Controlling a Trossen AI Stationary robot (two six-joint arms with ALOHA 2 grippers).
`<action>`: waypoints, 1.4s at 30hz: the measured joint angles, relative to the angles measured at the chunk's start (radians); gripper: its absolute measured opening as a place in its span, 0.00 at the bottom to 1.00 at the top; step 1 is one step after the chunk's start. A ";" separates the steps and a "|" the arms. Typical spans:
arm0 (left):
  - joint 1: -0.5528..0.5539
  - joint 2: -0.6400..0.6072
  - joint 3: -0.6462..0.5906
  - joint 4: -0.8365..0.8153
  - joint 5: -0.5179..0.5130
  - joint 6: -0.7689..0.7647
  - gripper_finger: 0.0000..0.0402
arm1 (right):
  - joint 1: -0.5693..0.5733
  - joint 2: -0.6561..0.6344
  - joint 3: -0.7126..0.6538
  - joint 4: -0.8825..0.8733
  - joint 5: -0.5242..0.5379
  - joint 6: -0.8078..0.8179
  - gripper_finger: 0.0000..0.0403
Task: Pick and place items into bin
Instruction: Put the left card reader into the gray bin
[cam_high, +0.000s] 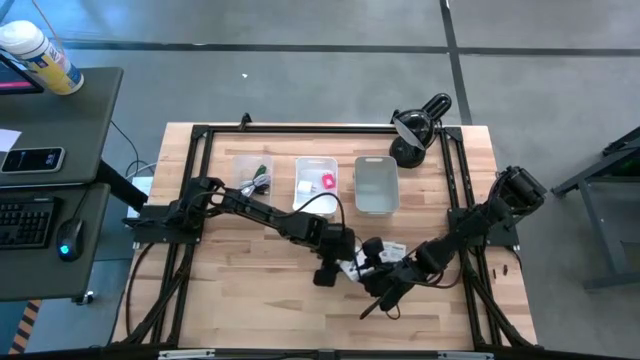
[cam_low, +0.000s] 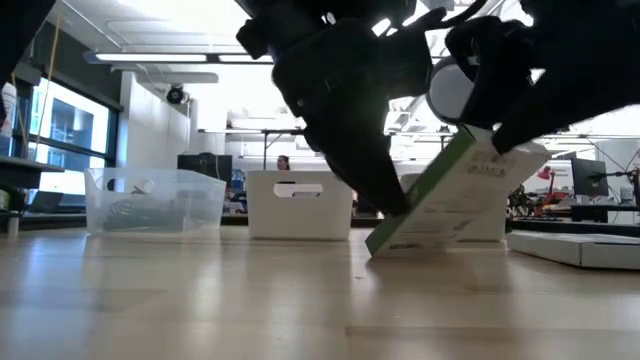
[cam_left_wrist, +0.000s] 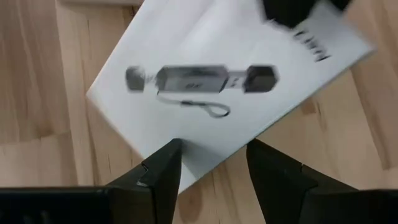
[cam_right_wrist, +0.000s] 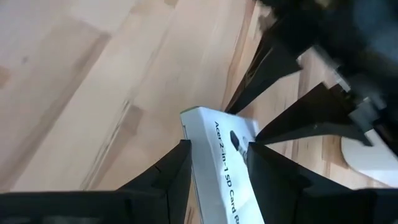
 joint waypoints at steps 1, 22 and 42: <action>0.000 0.000 0.000 0.009 0.001 0.000 0.41 | -0.001 0.000 -0.001 -0.011 -0.005 0.000 0.36; -0.011 0.003 -0.002 0.151 0.153 -0.007 0.41 | -0.049 0.001 0.089 -0.167 0.181 -0.005 0.36; -0.118 0.001 -0.002 -0.087 -0.212 0.096 0.41 | -0.047 0.001 0.073 -0.262 -0.143 0.308 0.36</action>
